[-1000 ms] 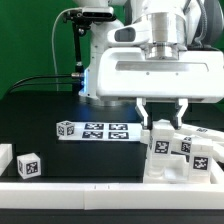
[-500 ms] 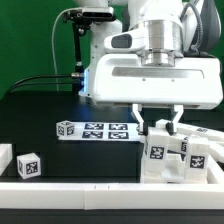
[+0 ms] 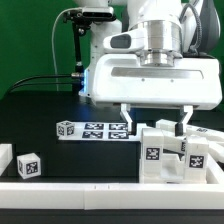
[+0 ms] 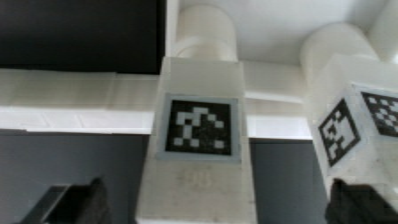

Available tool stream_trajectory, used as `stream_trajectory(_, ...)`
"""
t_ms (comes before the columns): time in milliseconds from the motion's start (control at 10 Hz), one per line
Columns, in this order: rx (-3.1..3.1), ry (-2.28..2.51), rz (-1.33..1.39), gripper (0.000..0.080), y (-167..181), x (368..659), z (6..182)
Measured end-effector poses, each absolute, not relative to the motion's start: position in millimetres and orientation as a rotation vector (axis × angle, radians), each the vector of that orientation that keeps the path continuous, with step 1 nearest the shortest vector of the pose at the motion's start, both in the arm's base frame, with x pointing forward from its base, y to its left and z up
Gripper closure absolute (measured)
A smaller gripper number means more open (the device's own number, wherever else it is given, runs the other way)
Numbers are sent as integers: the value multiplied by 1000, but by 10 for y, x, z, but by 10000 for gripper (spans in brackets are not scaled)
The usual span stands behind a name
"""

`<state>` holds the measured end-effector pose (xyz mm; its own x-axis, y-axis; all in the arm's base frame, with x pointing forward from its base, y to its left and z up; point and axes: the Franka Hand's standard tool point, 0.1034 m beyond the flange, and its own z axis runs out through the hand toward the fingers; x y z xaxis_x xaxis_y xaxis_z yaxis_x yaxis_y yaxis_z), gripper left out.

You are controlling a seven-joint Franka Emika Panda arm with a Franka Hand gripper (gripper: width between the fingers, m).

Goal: Assemble chair

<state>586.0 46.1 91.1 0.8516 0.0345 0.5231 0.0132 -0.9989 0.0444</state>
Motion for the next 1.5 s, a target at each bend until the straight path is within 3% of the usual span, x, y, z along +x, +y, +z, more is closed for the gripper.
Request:
stream_trajectory(200,3051,-63,702,152,229,5898,970)
stream_trajectory(600,3218,-200,189,151,322,5934,909)
stream_trajectory(1000,3215,-243,197,151,390,6027,831)
stream_trajectory(1200,3213,-290,193,420,391,6024,825)
stream_trajectory(1300,3207,-395,189,515,393,6024,824)
stream_trajectory(1500,3170,-693,174,515,403,6022,823)
